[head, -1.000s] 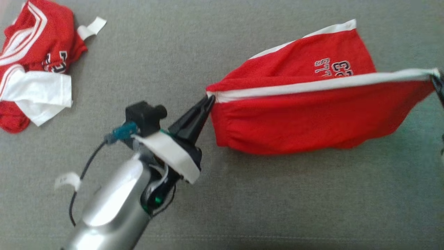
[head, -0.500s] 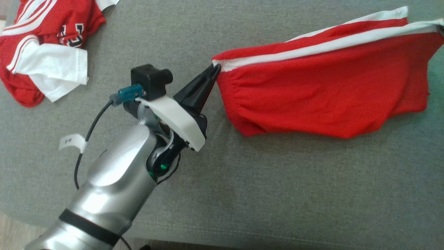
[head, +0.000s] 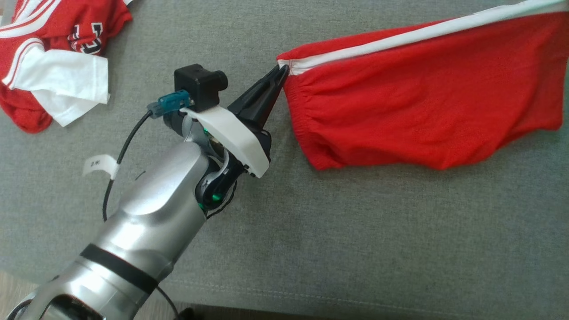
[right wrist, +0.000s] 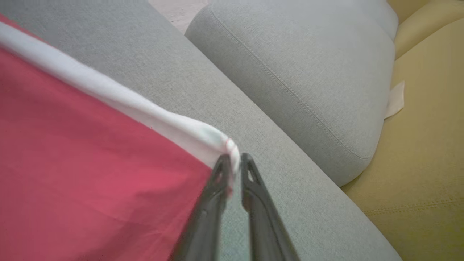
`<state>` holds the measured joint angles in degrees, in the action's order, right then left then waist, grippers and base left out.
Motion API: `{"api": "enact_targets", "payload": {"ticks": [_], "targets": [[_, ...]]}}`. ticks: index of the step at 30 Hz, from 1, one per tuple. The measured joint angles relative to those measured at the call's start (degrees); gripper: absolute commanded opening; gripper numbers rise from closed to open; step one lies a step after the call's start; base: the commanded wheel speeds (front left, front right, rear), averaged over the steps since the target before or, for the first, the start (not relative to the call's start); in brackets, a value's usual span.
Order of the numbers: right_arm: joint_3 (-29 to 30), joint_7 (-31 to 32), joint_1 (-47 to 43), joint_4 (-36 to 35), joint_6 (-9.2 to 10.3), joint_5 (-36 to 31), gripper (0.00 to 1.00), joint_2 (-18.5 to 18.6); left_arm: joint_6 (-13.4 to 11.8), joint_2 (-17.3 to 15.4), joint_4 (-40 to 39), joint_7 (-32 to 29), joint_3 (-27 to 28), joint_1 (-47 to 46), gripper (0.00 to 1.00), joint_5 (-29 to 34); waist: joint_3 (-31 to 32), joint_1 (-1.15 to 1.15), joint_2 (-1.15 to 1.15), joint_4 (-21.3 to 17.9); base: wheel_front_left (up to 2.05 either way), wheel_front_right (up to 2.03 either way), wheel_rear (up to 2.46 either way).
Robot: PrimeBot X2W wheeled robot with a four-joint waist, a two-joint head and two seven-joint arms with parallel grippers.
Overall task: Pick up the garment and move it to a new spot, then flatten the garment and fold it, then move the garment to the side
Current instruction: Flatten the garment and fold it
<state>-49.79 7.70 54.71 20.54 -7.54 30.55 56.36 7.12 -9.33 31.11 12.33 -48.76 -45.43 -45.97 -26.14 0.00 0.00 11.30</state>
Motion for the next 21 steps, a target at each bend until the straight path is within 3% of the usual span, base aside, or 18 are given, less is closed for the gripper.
{"api": "enact_targets", "payload": {"ticks": [2,3,4,8,11,16,21], "targets": [[-1.0,-1.3,1.3,1.5,0.0,0.4,1.0,-0.4,0.0,0.0,0.8,0.5,-0.4,-0.4,0.46,-0.7,0.0,0.0,0.0,-0.2,0.0,0.0,0.0],[-1.5,-1.9,1.8,2.1,0.0,0.4,1.0,-0.7,0.0,0.0,1.2,0.5,-0.5,-0.7,0.93,-0.9,0.0,0.0,0.0,-0.3,0.0,0.0,0.0],[-1.9,-2.7,2.3,2.8,0.0,0.8,1.0,-1.2,0.0,0.0,1.6,0.8,-0.5,-0.8,1.0,-1.1,0.1,0.0,0.0,-0.4,0.0,0.0,0.0],[-2.1,-6.7,2.7,5.8,0.0,2.0,1.0,-3.5,0.0,0.0,3.5,1.4,-0.7,-0.9,1.0,-1.0,1.2,0.0,0.0,-0.8,0.0,0.0,0.0],[1.2,-10.0,1.9,8.9,0.0,5.2,1.0,-5.8,-0.8,0.0,3.7,1.9,-0.1,-0.7,1.0,0.0,2.6,0.0,0.0,-1.1,0.0,0.0,0.0],[6.7,-11.3,-4.6,11.4,0.0,10.4,1.0,-11.2,-8.0,-1.5,-2.6,2.0,5.3,5.0,1.0,6.5,5.9,0.0,0.0,-1.8,0.0,0.0,0.0],[11.6,-11.9,-12.8,15.0,0.0,11.3,1.0,-17.5,-14.9,-2.3,-14.0,2.2,12.2,17.7,1.0,15.1,9.2,0.0,0.0,-2.5,0.0,0.0,0.0]]}}
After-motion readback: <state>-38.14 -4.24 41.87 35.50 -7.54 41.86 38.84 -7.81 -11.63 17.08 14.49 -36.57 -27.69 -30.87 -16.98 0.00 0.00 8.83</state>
